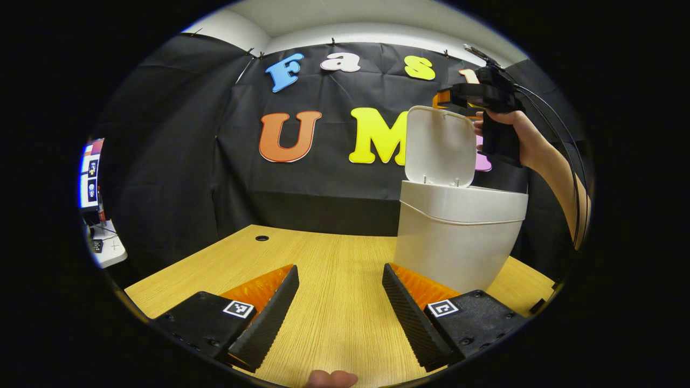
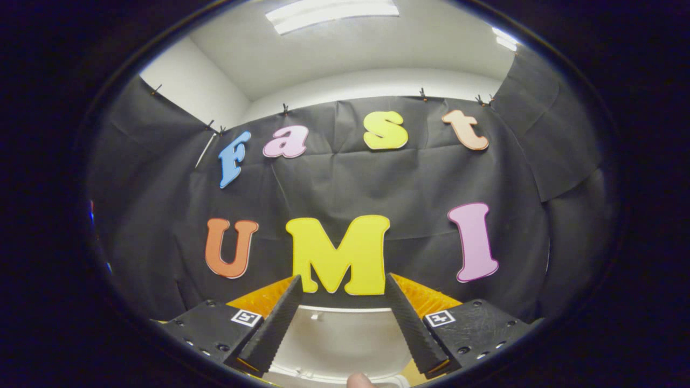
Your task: Press the lid of the desktop garbage bin to open it, pick up the crumpled paper on the desktop and throw it into the bin, then pick up the pop can on the desktop and drop it into the bin, and finally close the garbage bin lid.
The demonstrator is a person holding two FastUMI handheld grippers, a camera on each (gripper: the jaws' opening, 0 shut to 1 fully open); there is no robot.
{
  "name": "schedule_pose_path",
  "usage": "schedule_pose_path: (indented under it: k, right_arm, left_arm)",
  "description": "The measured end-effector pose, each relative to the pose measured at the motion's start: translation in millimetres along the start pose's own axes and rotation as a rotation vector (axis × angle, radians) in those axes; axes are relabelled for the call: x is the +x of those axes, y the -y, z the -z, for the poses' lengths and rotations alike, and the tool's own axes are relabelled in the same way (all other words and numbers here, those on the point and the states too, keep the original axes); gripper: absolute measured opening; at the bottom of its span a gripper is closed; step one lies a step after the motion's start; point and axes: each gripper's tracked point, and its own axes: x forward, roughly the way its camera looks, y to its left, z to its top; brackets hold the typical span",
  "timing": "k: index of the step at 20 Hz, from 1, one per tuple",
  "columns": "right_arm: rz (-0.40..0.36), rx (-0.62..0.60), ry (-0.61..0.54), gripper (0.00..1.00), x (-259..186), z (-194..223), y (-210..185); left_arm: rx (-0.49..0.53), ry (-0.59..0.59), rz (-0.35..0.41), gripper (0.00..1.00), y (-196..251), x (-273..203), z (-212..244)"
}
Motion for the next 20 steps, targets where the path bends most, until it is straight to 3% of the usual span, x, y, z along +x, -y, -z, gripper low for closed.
schedule_pose_path:
  k: [8, 15, 20]
  right_arm:
    - [-0.025, 0.009, -0.084, 0.95, -31, 4, 1]
    - [-0.052, 0.024, -0.192, 0.96, -83, 14, -5]
    - [-0.121, 0.035, -0.351, 0.96, -124, 58, -18]
  left_arm:
    - [0.017, 0.031, 0.027, 1.00, 20, -11, -18]
    - [0.008, 0.060, 0.005, 1.00, 21, -33, -25]
    - [0.002, 0.078, 0.009, 1.00, 25, -44, -27]
